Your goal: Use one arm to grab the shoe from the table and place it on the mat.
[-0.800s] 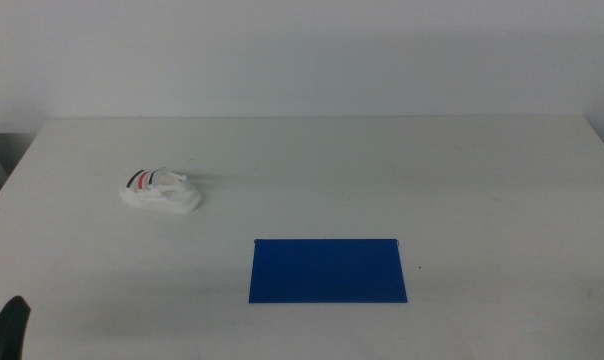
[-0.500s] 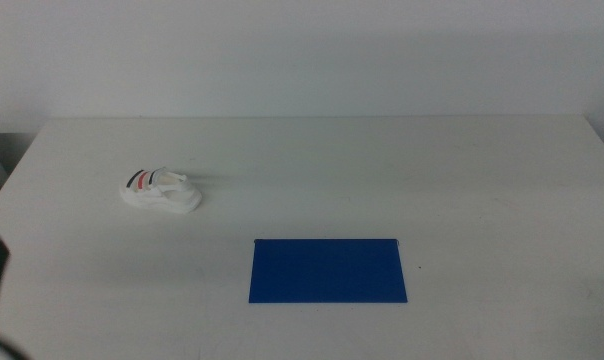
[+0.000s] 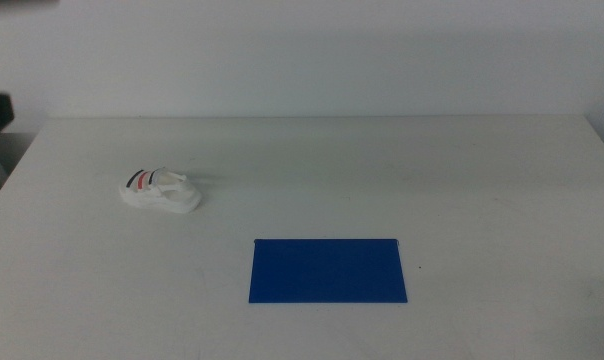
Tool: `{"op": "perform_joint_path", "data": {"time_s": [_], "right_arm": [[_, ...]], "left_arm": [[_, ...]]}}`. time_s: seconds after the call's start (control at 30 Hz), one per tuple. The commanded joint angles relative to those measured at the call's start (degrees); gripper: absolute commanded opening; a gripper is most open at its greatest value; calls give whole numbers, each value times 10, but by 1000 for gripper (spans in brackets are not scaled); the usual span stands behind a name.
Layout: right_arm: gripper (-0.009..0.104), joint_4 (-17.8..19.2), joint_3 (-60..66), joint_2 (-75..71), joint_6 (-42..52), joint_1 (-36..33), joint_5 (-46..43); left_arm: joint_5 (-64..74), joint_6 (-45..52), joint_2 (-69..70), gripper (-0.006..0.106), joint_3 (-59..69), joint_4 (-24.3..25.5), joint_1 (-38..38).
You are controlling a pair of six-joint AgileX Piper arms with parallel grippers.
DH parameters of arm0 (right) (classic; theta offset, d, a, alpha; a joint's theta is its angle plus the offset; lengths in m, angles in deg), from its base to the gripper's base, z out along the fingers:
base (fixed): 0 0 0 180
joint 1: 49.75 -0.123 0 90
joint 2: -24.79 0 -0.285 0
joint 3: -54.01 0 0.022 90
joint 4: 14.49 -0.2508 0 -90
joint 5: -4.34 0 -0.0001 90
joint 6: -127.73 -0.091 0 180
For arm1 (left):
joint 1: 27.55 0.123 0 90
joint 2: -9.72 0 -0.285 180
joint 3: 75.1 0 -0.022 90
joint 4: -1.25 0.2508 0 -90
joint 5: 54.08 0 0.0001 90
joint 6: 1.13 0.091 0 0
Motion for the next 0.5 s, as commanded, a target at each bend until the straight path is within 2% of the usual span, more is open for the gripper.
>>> {"op": "perform_joint_path", "data": {"time_s": [0.0,0.23,0.47], "right_arm": [[64,5,3,-15,5,1,-44],[64,5,3,-15,5,1,-44],[64,5,3,-15,5,1,-44]], "left_arm": [[32,-5,-55,94,-80,4,-2],[99,2,-203,94,-229,4,-2],[97,3,-301,94,-272,4,-2]]}}
